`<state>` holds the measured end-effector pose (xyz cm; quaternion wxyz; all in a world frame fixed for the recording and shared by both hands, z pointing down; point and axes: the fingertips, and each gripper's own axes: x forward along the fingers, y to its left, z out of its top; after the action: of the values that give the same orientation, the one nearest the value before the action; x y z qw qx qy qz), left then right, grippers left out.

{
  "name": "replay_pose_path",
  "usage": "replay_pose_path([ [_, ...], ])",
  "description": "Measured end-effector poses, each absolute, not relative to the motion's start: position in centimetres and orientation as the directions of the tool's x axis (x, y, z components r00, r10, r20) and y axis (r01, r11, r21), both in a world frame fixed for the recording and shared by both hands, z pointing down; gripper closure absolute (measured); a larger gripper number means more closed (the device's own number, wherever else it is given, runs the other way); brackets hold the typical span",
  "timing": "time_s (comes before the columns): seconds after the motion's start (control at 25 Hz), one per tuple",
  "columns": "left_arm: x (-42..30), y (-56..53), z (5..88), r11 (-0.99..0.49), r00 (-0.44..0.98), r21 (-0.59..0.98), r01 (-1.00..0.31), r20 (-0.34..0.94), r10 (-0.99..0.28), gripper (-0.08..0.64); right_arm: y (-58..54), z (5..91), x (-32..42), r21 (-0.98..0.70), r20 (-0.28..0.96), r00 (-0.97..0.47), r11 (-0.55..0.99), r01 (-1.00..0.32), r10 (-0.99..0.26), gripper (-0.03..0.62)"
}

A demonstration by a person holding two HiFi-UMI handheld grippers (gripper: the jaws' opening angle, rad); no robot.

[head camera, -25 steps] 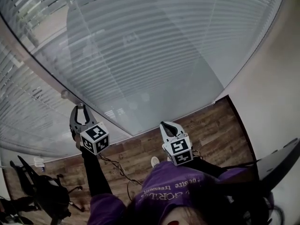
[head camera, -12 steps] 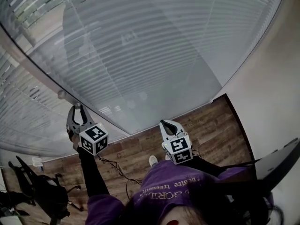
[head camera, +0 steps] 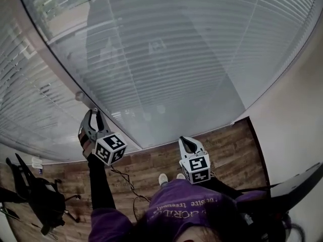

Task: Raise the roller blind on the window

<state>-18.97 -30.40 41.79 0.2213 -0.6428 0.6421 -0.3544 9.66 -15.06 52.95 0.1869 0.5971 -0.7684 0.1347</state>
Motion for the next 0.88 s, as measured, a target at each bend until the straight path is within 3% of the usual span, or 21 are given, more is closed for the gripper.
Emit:
replay_pose_path([
  [0.88, -18.93, -30.33, 41.82, -0.081, -0.073, -0.761, -0.643, 0.166, -0.983, 0.445, -14.78, 52.93, 9.23, 0.017, 0.446, -0.22, 0.253, -0.967, -0.868, 0.594],
])
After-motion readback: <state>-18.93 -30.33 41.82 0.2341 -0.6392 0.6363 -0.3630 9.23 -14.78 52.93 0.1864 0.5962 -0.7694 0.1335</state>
